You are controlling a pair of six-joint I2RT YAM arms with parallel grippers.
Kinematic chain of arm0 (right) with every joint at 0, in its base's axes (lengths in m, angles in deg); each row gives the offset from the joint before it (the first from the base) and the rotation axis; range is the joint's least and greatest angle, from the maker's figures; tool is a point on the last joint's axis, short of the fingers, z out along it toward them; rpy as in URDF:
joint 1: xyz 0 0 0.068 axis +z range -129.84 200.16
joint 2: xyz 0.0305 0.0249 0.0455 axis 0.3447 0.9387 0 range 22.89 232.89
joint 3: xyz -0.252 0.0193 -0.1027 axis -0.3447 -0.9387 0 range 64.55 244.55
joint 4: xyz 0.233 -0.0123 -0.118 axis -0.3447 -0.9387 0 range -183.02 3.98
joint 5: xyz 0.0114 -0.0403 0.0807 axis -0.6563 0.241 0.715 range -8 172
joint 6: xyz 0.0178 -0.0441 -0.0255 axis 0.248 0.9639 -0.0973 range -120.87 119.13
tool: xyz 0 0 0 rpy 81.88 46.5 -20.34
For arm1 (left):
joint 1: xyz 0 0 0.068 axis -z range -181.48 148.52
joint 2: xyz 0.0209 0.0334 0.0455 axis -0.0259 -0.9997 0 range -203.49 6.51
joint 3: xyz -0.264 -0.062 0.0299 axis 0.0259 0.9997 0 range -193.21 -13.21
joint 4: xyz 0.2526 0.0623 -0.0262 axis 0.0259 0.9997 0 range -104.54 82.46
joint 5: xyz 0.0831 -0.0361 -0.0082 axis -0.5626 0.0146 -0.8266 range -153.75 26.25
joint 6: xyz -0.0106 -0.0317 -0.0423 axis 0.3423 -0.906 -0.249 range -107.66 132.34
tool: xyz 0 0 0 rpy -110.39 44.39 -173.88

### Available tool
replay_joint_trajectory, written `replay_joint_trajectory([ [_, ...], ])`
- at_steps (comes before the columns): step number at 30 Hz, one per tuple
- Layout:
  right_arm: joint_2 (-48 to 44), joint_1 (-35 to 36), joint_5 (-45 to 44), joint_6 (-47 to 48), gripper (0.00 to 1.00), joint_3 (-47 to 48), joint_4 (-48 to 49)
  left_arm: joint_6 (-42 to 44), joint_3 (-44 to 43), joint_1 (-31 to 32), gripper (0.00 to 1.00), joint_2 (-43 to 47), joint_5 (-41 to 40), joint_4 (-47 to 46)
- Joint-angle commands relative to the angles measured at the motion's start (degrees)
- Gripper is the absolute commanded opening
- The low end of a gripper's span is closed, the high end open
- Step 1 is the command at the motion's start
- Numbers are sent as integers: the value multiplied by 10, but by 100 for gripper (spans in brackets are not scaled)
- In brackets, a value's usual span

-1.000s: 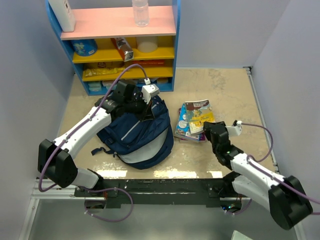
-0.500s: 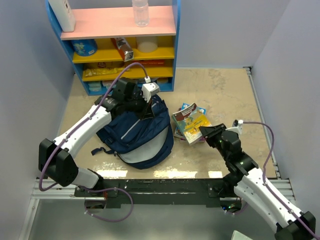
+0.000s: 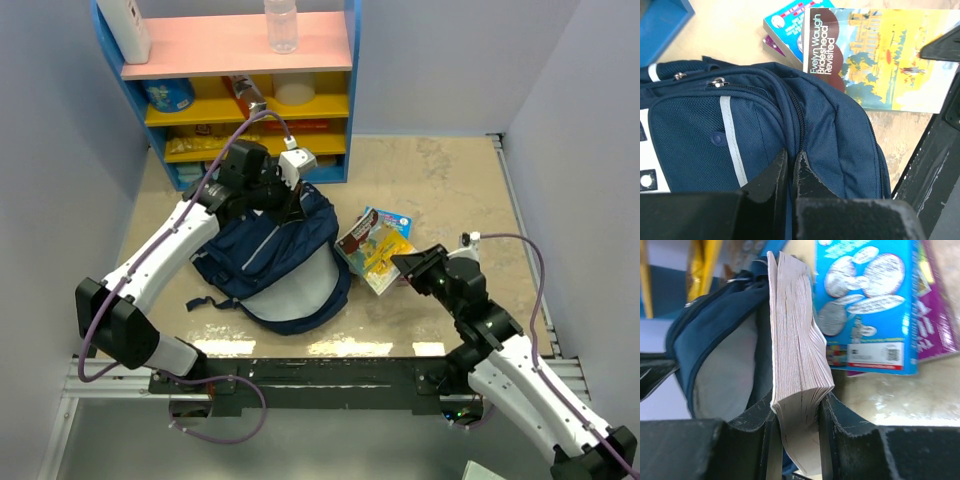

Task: Pack the student bag
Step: Place the book in the student bag.

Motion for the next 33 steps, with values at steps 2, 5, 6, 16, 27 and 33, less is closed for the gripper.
replay_joint_trajectory([
  [2,49,3,54,38,0,98,97,31,-51,-26,0,21,11,-81],
  [5,127,10,78,60,0,128,99,37,-67,-28,0,23,14,-81],
  [6,145,21,78,64,0,139,118,37,-68,-28,0,25,14,-83],
  [16,354,176,38,27,0,167,324,37,-55,-28,0,39,54,-95],
  [27,420,230,-251,-114,0,89,515,29,-51,-28,0,44,57,-95],
  [33,610,244,-192,-225,0,103,693,24,-50,-27,0,45,57,-92],
])
